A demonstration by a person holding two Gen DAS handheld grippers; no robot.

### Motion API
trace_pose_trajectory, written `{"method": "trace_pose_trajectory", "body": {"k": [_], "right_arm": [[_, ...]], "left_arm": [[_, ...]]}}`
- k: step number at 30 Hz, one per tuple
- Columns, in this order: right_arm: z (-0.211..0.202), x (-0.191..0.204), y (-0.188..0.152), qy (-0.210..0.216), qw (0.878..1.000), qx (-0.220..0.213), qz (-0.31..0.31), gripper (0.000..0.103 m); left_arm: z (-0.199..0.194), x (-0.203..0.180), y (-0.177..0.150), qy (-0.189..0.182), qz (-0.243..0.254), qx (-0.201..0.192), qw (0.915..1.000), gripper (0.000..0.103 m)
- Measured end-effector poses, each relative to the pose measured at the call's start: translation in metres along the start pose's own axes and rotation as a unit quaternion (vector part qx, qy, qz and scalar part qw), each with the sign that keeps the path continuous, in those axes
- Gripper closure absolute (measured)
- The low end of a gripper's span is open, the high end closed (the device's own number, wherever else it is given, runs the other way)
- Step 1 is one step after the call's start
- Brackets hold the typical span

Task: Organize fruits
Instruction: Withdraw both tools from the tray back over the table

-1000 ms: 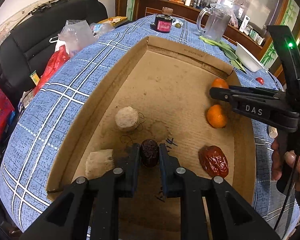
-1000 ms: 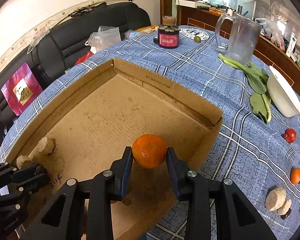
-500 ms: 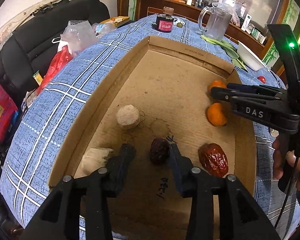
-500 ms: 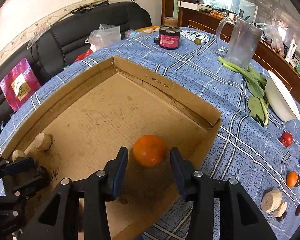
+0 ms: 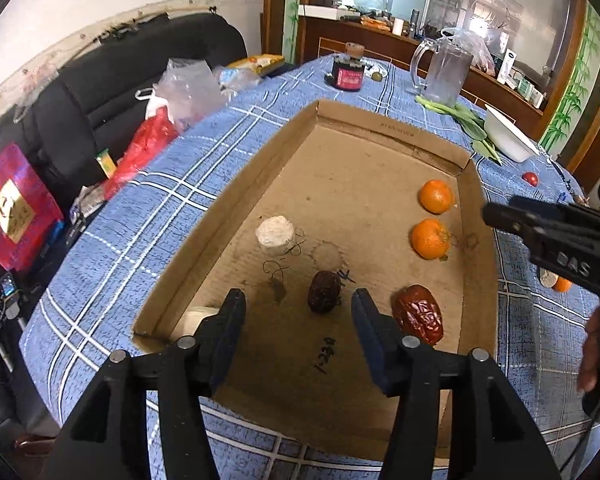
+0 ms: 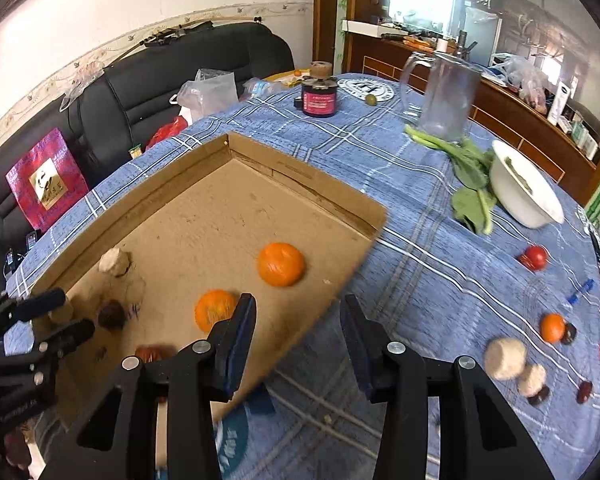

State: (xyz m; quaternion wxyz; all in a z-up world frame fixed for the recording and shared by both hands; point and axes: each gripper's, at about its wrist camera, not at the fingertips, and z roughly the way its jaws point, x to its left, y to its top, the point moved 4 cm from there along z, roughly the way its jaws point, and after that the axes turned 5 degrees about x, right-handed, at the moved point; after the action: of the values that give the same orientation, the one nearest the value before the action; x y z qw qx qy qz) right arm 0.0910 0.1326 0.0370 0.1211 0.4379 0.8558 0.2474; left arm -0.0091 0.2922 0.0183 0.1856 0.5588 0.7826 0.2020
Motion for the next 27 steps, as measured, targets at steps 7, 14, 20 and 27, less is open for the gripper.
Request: {"method": "trace_pose_trajectory", "body": {"k": [7,14,20,27], "right_arm": [[-0.031,-0.023,-0.037,-0.013,1.000,-0.007,0.019,0.047],[-0.064,-0.064,-0.095,-0.021,0.997,0.001,0.071,0.043],[-0.091,-0.116,-0.151,-0.042,0.990,0.002,0.138,0.040],[-0.116,-0.183,-0.211,-0.081,0.975,0.010,0.206,0.040]], "left_arm": [[-0.014,-0.021,-0.005,0.002,-0.005,-0.013,0.9999,0.041],[-0.021,-0.079,-0.012,-0.009,0.033,-0.019,0.9992,0.030],[-0.016,-0.140,-0.024,-0.028,0.085,-0.004,0.9960,0.029],[-0.004,-0.215,-0.043,-0.049,0.148,0.019,0.9876,0.028]]}}
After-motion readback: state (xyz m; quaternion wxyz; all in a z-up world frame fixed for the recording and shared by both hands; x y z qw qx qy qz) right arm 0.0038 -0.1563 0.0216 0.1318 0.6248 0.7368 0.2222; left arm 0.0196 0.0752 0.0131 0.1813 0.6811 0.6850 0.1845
